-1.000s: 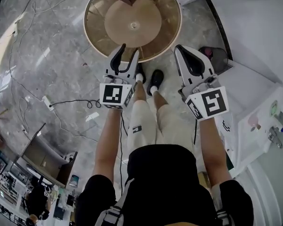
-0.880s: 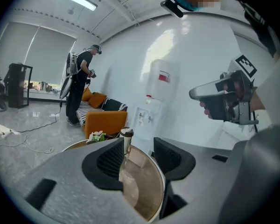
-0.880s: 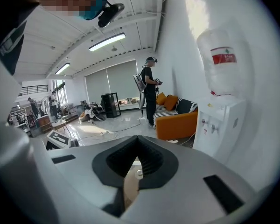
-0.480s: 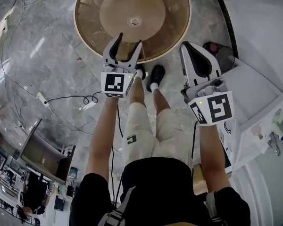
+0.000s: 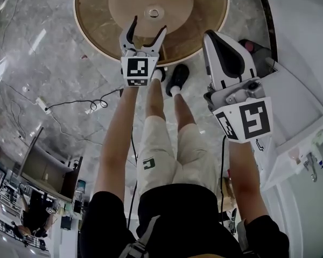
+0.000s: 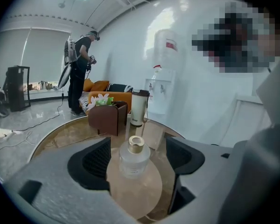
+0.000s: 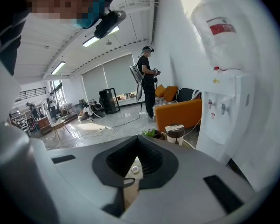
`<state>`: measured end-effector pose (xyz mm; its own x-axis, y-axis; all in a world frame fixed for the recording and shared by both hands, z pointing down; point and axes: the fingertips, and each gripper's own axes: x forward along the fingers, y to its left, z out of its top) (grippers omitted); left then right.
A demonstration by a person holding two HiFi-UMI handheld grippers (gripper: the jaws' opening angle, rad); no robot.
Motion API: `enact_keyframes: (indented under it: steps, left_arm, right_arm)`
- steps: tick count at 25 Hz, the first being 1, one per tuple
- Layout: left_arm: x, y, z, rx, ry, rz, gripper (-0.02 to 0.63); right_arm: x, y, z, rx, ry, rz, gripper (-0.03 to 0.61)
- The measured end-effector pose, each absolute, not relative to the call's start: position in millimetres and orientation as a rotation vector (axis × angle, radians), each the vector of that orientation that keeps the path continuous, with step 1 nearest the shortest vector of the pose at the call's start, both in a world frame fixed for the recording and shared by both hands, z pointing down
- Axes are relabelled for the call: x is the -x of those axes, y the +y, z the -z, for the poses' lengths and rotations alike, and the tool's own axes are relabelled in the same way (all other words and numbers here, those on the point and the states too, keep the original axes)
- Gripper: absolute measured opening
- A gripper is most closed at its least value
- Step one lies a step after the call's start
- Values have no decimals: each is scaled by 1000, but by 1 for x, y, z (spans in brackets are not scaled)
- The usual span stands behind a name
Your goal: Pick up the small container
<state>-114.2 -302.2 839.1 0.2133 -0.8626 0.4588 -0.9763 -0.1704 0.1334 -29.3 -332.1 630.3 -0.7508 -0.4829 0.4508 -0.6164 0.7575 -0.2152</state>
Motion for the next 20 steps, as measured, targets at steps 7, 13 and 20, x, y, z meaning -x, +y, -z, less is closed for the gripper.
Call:
enact_keyframes:
  steps: [7,13,20]
  left_arm:
    - [115,-315,-883,-2063,-1729,-462,365]
    - [110,-327,-898,-2072,-1701,-497,365]
    - [107,-344,-910,-2088,-1685,-538,364]
  right_arm:
    - [38,-337,-648,-829,-2573,-534,5]
    - [36,-337,-659,-834,-2563,-566,5]
    - [34,-346,-663,-864,-2560,-580,5]
